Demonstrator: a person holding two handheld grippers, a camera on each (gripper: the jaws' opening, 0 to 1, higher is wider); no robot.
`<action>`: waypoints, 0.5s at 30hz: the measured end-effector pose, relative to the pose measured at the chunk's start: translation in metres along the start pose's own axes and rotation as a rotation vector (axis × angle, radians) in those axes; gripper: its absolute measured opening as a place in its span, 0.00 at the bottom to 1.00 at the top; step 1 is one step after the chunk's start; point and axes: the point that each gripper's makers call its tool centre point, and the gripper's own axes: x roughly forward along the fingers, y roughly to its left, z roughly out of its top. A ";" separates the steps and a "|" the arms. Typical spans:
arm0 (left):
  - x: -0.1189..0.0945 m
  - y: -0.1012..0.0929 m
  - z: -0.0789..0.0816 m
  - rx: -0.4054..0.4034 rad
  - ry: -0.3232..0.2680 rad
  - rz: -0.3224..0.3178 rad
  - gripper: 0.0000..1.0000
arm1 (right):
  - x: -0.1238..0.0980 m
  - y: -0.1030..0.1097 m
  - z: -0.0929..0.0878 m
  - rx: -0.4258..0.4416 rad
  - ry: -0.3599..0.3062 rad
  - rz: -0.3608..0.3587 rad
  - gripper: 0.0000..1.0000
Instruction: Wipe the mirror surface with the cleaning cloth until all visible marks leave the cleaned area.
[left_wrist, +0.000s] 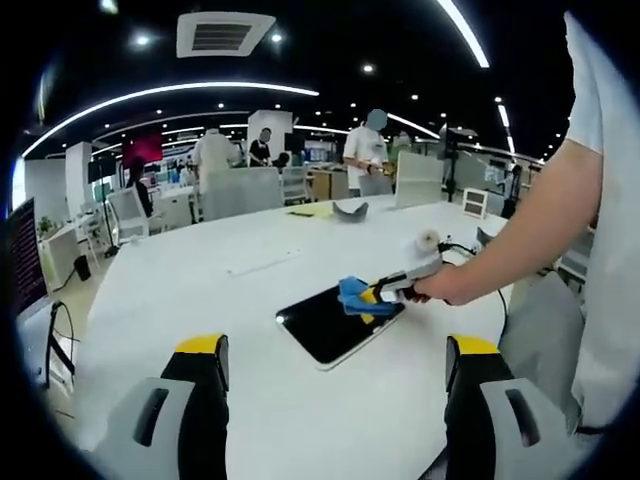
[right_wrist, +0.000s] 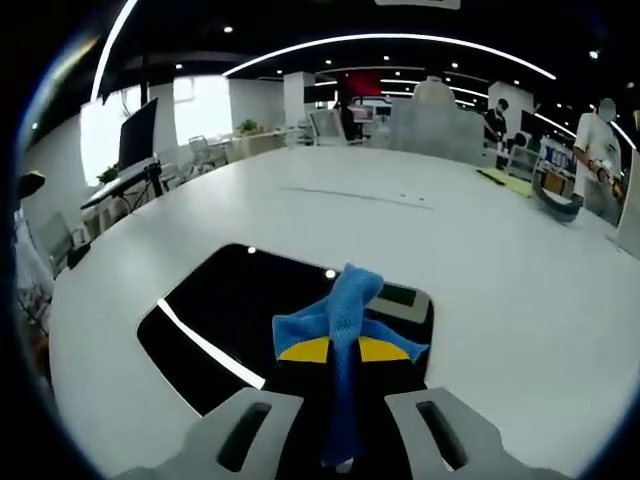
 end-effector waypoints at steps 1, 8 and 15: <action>0.000 0.000 0.000 0.000 -0.002 -0.002 0.90 | 0.000 0.000 0.000 -0.001 0.001 0.000 0.03; 0.004 0.002 0.001 0.012 -0.005 -0.016 0.89 | 0.002 0.005 0.001 0.024 0.004 0.005 0.03; 0.007 0.007 0.003 -0.002 -0.017 -0.018 0.89 | 0.007 0.014 0.004 0.020 0.013 0.016 0.03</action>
